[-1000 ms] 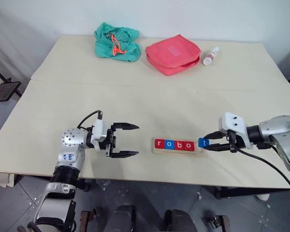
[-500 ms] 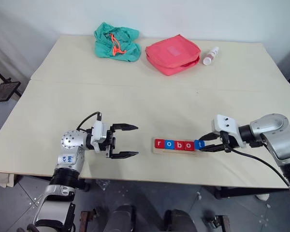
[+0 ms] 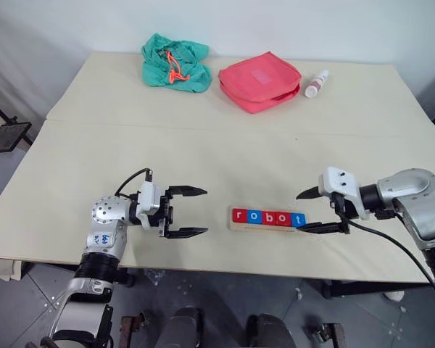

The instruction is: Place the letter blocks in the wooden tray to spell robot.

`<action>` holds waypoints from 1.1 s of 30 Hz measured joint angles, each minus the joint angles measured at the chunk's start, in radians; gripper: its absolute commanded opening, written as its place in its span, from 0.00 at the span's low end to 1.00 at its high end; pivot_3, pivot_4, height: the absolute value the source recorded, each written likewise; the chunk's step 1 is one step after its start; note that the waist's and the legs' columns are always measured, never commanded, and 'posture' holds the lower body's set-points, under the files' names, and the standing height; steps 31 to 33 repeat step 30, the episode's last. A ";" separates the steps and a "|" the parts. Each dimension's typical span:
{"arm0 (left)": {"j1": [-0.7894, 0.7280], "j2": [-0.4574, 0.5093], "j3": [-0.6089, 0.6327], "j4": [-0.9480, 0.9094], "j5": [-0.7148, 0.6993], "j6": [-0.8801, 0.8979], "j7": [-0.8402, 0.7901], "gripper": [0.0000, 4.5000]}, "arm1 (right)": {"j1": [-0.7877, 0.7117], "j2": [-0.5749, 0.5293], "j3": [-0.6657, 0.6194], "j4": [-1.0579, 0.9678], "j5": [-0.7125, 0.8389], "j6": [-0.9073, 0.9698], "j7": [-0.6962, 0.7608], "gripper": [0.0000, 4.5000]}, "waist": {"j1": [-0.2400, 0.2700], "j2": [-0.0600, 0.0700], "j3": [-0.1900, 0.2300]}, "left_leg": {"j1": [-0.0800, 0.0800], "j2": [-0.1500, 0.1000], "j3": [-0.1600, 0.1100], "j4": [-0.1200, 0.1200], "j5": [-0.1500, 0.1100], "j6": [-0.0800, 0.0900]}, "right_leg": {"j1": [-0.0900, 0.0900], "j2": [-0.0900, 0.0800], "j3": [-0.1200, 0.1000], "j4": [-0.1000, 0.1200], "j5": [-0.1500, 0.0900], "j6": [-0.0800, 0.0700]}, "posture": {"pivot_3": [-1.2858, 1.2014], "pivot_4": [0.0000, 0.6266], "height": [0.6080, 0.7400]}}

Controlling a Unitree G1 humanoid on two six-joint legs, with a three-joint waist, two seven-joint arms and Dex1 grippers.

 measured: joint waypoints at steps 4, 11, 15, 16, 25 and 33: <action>0.000 -0.001 0.001 0.003 0.000 -0.002 0.005 1.00 | 0.102 -0.007 -0.103 -0.057 0.046 0.073 -0.081 1.00 | -0.001 0.000 0.000 | -0.001 0.000 0.001 0.000 0.000 0.000 | 0.000 0.000 0.000 0.000 0.000 0.000 | 0.52 0.24 1.00; -0.002 -0.001 0.006 0.002 0.004 0.034 0.074 1.00 | 0.284 0.010 -0.295 -0.092 0.116 -0.015 -0.132 1.00 | -0.002 0.000 0.000 | 0.000 0.000 0.001 0.000 0.000 0.000 | 0.000 0.000 0.000 0.000 0.000 0.000 | 0.52 0.24 1.00; 0.006 0.029 0.036 -0.075 0.005 0.151 0.202 1.00 | 0.353 0.011 -0.371 0.022 0.154 -0.170 -0.039 1.00 | -0.002 -0.001 0.000 | 0.000 0.000 0.001 0.000 0.000 0.000 | 0.000 0.000 0.000 0.000 0.000 0.000 | 0.52 0.24 1.00; 0.009 0.046 0.047 -0.100 0.005 0.176 0.235 1.00 | 0.358 0.011 -0.383 0.057 0.154 -0.195 -0.023 1.00 | -0.003 -0.001 0.000 | 0.001 0.000 0.001 0.000 0.000 0.000 | 0.001 0.000 0.000 0.000 0.000 0.000 | 0.52 0.24 1.00; 0.057 0.098 0.078 -0.186 -0.012 0.193 0.212 1.00 | 0.324 0.001 -0.388 0.196 0.148 -0.266 0.011 1.00 | -0.004 0.000 0.000 | 0.002 0.001 0.003 -0.001 0.000 0.000 | 0.001 0.000 0.001 -0.001 0.000 0.000 | 0.52 0.24 1.00; 0.068 0.124 0.093 -0.200 -0.032 0.221 0.205 1.00 | 0.298 -0.005 -0.373 0.238 0.139 -0.283 0.022 1.00 | -0.001 0.000 0.000 | 0.002 0.000 0.002 -0.001 0.000 0.000 | 0.001 0.000 0.001 -0.001 0.000 0.000 | 0.52 0.24 1.00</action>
